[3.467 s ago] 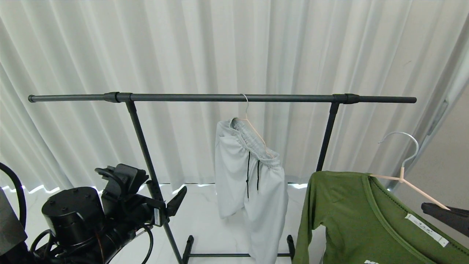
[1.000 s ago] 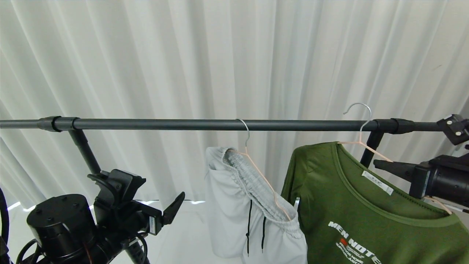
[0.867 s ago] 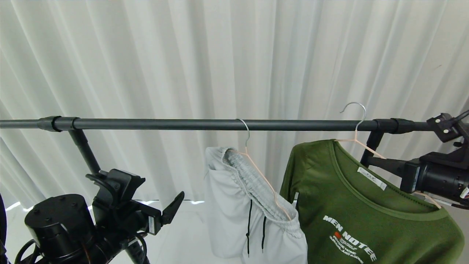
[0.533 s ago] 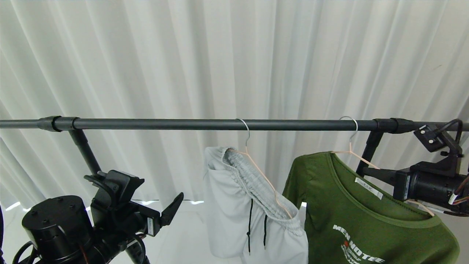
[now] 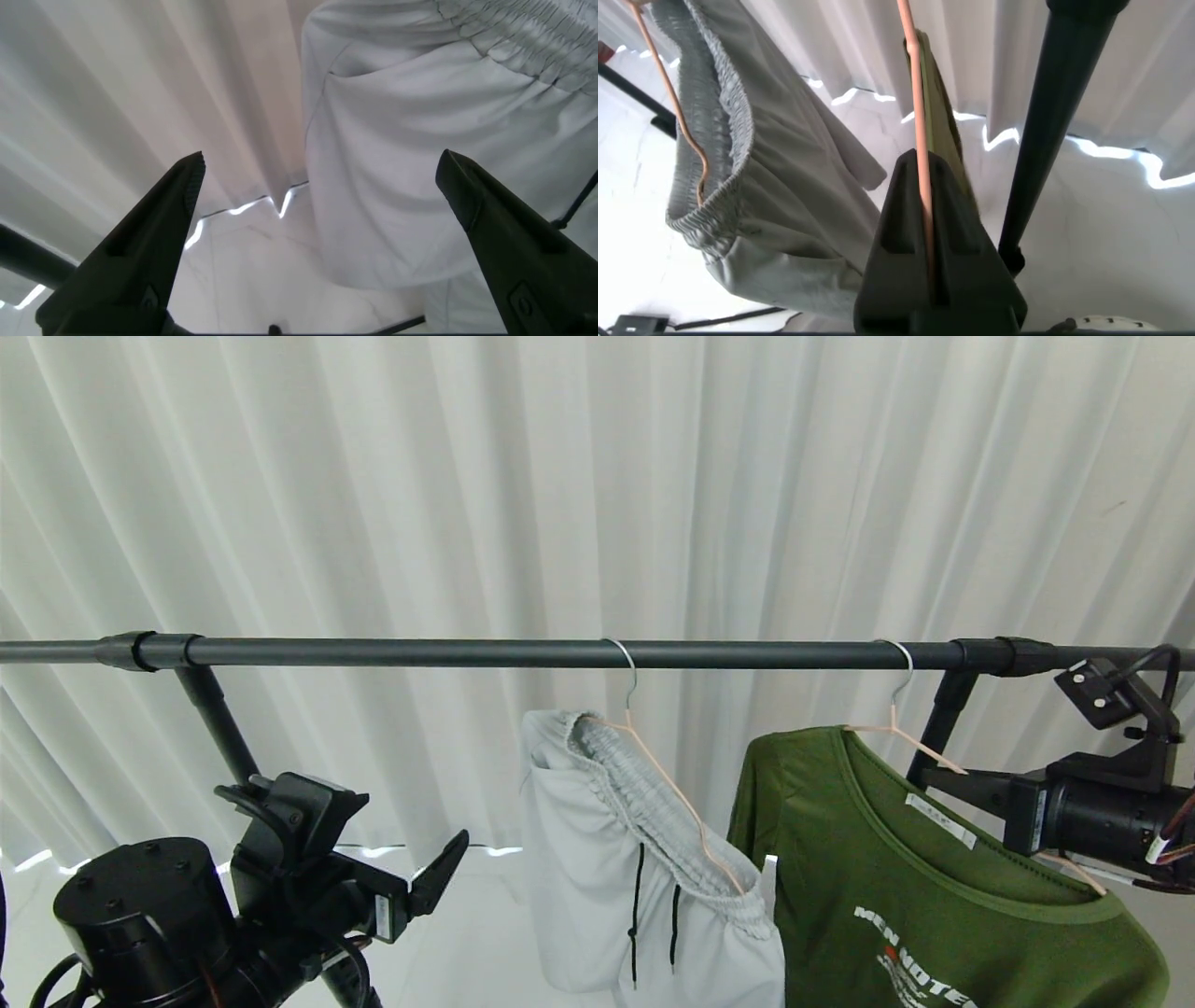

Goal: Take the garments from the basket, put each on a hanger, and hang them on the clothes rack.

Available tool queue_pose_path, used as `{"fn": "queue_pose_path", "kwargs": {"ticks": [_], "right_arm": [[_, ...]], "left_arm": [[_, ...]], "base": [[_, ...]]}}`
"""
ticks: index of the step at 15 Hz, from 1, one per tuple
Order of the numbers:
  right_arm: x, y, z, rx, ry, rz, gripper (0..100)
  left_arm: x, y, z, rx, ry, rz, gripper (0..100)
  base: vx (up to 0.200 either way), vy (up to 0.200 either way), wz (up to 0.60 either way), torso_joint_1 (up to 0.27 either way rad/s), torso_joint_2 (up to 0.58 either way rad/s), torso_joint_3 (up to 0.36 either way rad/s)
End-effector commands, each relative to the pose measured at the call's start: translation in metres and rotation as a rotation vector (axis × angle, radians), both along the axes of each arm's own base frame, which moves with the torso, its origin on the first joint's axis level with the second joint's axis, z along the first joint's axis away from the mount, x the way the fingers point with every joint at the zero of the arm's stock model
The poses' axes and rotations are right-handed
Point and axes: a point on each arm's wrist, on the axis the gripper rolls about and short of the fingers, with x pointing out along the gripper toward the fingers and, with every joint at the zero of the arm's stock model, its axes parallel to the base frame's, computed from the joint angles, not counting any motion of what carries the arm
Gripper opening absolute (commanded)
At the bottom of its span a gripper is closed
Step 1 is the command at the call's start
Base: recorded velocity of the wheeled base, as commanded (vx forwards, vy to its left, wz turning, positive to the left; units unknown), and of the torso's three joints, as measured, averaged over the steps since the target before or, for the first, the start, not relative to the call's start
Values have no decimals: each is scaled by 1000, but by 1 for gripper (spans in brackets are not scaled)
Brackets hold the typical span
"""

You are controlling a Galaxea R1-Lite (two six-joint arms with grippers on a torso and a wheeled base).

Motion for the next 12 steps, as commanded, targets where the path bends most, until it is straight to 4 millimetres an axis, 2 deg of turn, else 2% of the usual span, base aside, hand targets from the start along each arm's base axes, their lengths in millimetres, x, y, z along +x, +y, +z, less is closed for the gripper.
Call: {"fn": "queue_pose_path", "kwargs": {"ticks": [1, 4, 8, 9, 12], "right_arm": [[-4, -1, 3, 6, -18, -1, 100], [-25, -5, 3, 13, -50, -1, 100], [-58, -15, 19, 37, -161, -23, 100], [-72, -18, 23, 44, -204, -24, 100], [-98, -23, 25, 44, -212, -25, 100]], "left_arm": [[0, 0, 1, -1, -3, 1, 100], [-4, -4, 5, -8, -21, -25, 100], [-13, -3, 17, -31, -79, -36, 100], [-18, -1, 25, -45, -124, -35, 100], [-32, 7, 44, -47, -218, 46, 100]], "base": [[0, 0, 0, 0, 0, 0], [0, 0, 0, 0, 0, 0], [0, 0, 0, 0, 0, 0], [0, 0, 0, 0, 0, 0], [0, 0, 0, 0, 0, 0]]}}
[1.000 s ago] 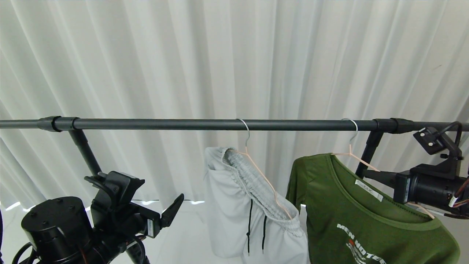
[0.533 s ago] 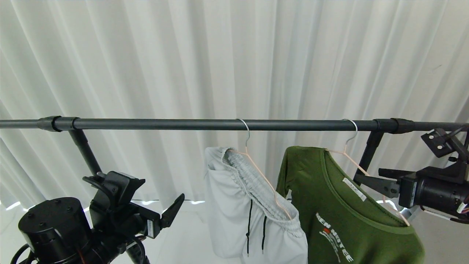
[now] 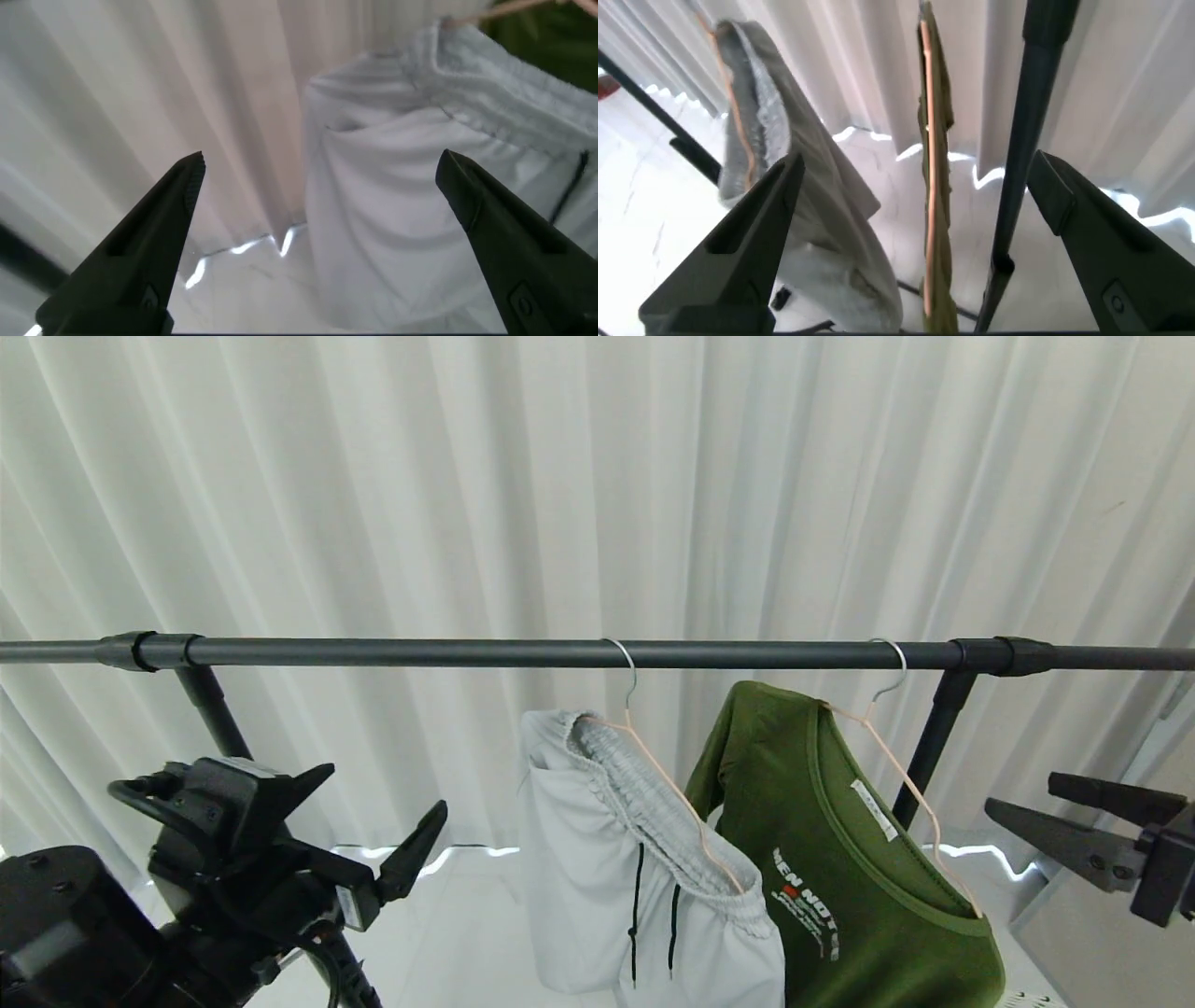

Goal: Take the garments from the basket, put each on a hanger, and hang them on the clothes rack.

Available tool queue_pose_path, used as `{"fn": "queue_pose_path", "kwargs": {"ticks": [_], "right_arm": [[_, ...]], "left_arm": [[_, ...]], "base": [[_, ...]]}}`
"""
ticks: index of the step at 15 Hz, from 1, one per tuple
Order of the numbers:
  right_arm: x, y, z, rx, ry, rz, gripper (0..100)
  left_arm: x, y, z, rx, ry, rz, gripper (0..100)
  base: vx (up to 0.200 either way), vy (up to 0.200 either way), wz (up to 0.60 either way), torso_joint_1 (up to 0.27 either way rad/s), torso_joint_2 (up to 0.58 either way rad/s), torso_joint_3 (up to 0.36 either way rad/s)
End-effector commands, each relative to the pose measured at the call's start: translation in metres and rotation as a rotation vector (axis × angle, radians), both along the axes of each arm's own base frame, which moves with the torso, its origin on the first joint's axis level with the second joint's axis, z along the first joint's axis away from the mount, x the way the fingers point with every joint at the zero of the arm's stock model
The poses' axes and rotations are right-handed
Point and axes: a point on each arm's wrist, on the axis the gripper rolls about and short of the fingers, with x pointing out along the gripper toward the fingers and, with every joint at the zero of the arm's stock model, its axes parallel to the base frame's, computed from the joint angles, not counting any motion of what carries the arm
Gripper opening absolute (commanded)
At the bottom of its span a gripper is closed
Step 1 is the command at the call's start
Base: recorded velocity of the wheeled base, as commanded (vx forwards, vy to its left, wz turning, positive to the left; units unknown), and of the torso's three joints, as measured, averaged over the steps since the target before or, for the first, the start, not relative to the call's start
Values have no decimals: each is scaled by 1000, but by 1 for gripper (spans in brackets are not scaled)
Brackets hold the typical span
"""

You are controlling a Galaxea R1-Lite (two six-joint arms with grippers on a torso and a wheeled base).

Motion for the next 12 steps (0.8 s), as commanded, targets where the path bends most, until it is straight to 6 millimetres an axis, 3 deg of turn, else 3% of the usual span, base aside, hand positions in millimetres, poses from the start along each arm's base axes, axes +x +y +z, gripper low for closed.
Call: {"fn": "queue_pose_path", "kwargs": {"ticks": [1, 7, 12], "right_arm": [[-29, -6, 8, 13, -66, -2, 100], [-56, -21, -1, -5, 3, -132, 100], [-94, -26, -31, -28, 58, -174, 100]], "left_arm": [[-17, 6, 17, -20, -73, 66, 100], [-68, 33, 21, 47, 47, 260, 100], [-128, 62, 21, 4, 233, 382, 100]], "base": [[0, 0, 0, 0, 0, 0], [0, 0, 0, 0, 0, 0], [0, 0, 0, 0, 0, 0]]}}
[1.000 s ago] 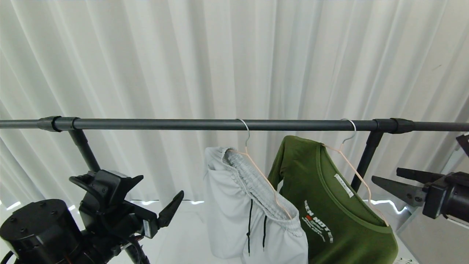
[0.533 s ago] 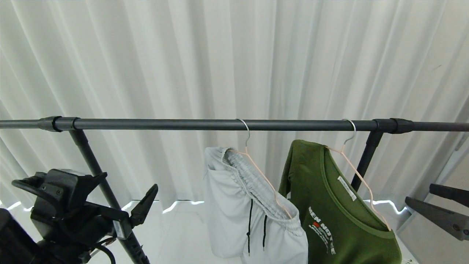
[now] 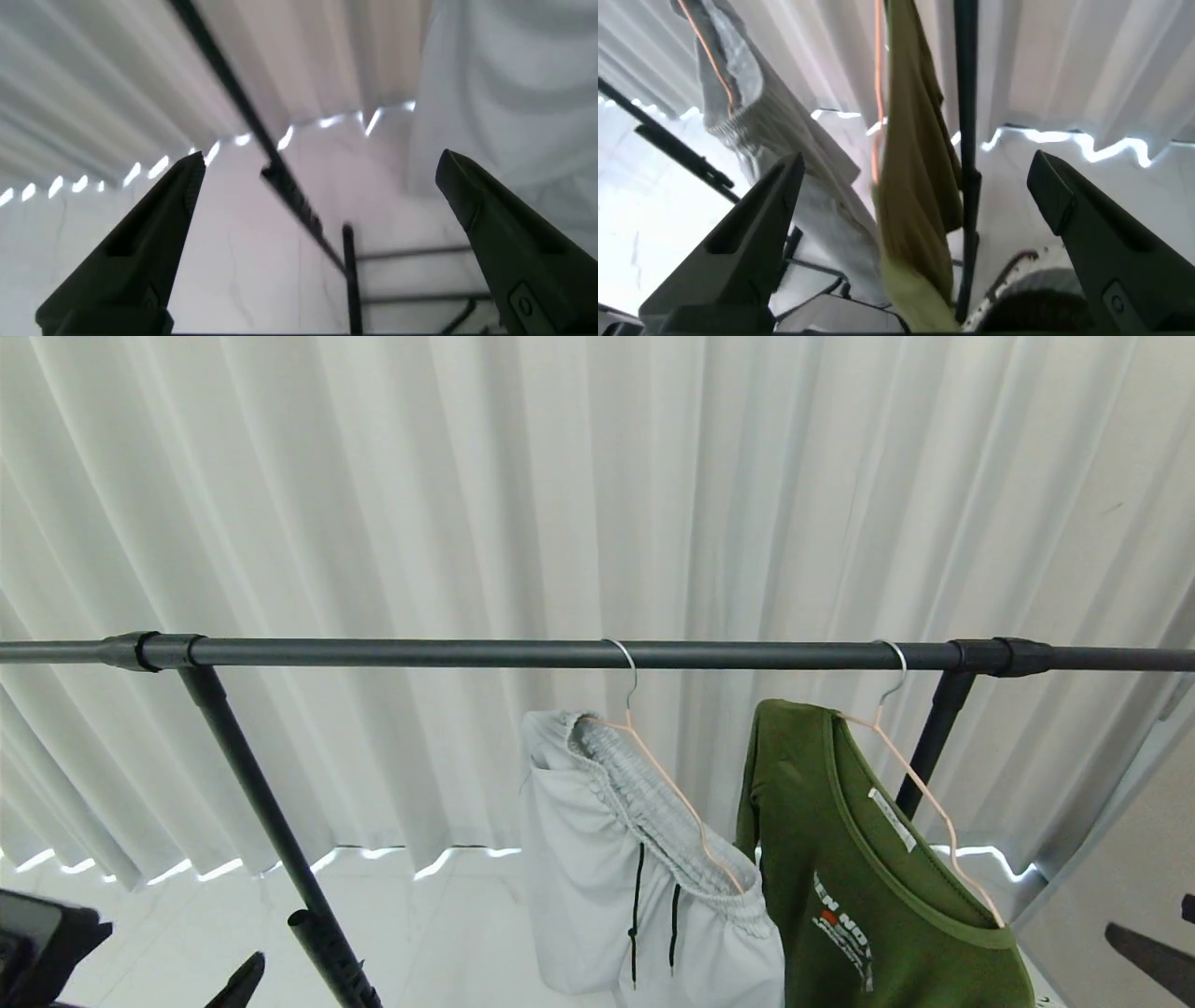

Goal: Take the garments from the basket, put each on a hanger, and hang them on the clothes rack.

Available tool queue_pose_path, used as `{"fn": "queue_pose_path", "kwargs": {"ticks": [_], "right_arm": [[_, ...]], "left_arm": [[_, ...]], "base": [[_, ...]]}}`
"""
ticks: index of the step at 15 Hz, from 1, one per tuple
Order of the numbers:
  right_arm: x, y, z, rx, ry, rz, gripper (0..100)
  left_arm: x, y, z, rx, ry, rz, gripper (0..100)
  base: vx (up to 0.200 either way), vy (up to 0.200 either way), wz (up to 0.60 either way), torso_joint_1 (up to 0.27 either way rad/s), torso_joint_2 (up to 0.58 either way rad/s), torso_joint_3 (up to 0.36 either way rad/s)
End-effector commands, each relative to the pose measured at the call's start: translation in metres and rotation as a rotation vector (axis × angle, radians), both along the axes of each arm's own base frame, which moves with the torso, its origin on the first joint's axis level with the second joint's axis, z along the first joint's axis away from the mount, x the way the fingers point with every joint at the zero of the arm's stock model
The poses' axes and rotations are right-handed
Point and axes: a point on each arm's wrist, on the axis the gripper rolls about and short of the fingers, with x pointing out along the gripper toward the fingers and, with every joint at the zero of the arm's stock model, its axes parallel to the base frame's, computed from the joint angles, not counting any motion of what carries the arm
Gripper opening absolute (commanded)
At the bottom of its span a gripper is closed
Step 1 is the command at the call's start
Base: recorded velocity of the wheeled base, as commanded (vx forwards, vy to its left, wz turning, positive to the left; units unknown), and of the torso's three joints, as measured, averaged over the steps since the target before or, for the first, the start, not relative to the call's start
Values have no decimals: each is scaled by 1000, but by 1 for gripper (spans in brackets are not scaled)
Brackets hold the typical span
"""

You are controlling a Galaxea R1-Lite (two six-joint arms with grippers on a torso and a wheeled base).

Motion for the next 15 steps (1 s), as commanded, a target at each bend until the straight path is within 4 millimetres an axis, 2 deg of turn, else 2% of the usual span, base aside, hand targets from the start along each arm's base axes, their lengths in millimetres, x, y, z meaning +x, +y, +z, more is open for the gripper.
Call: {"fn": "queue_pose_path", "kwargs": {"ticks": [1, 6, 9, 11, 13, 15], "right_arm": [[-24, -1, -15, -24, -33, 0, 100], [-70, -1, -42, -36, -65, -40, 100], [-89, -1, -57, -48, -93, -72, 100], [-92, -1, -62, -70, -80, -141, 100], [-87, -4, -72, -120, -61, -289, 100], [-80, -5, -75, -98, -116, -315, 100]], "left_arm": [[-39, 17, 17, -120, -133, 111, 100], [-77, 23, 1, -166, -204, 478, 100], [-94, 21, -10, -177, -326, 480, 100], [-97, 20, -21, -163, -338, 456, 100], [-94, 20, -31, -192, -312, 457, 100], [-92, 20, -37, -199, -282, 410, 100]], "base": [[0, 0, 0, 0, 0, 0], [0, 0, 0, 0, 0, 0], [0, 0, 0, 0, 0, 0], [0, 0, 0, 0, 0, 0], [0, 0, 0, 0, 0, 0], [0, 0, 0, 0, 0, 0]]}}
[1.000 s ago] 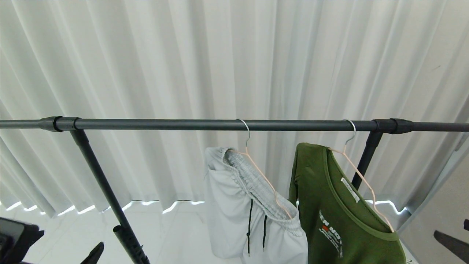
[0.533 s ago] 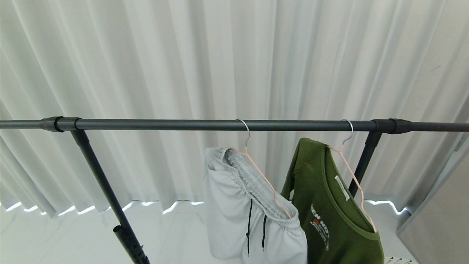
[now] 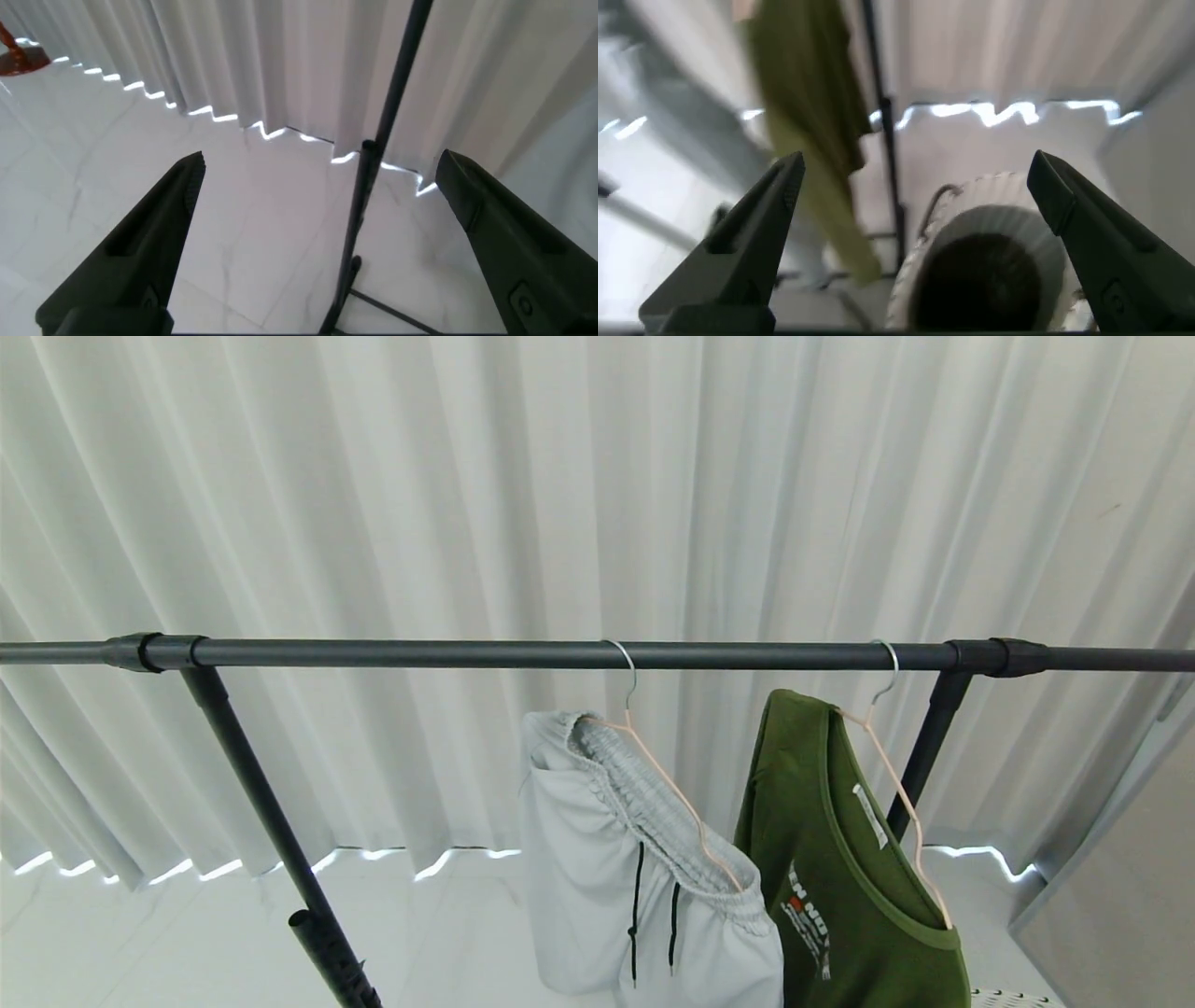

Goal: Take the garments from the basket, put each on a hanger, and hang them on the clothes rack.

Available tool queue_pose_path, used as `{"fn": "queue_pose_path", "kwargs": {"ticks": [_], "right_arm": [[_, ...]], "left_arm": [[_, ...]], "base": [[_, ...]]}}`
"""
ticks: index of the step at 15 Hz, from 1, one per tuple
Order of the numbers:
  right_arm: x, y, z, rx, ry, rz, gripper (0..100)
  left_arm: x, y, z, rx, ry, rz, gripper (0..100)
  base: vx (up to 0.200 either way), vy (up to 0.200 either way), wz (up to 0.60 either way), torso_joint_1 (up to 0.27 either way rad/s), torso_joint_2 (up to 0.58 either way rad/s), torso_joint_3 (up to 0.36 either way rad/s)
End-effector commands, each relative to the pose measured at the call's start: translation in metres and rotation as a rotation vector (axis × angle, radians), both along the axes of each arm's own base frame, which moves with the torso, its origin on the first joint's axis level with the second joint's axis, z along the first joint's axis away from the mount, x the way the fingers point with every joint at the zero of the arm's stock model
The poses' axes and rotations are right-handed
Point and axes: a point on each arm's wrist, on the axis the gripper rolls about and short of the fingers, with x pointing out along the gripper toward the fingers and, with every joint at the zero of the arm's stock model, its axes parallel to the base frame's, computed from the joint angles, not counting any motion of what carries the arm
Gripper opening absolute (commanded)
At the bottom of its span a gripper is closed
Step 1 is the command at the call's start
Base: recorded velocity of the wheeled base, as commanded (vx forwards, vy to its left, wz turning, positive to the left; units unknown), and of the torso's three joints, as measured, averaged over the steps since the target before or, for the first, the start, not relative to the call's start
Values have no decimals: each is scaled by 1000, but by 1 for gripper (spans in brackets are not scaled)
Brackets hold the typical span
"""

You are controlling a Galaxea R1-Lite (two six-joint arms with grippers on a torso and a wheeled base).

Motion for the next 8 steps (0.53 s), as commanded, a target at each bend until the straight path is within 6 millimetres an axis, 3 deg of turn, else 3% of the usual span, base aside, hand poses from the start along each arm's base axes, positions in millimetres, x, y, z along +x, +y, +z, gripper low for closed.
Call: {"fn": "queue_pose_path", "kwargs": {"ticks": [1, 5, 8], "right_arm": [[7, 0, -11, 10, -39, -8, 100], [15, -1, -14, -19, -192, 4, 100], [15, -1, -13, -20, -200, -3, 100]], "left_arm": [[0, -2, -2, -8, -5, -85, 100], [1, -7, 0, -54, -7, -319, 100], [3, -4, -6, -35, -20, -200, 100]], "base": [[0, 0, 0, 0, 0, 0], [0, 0, 0, 0, 0, 0], [0, 0, 0, 0, 0, 0]]}}
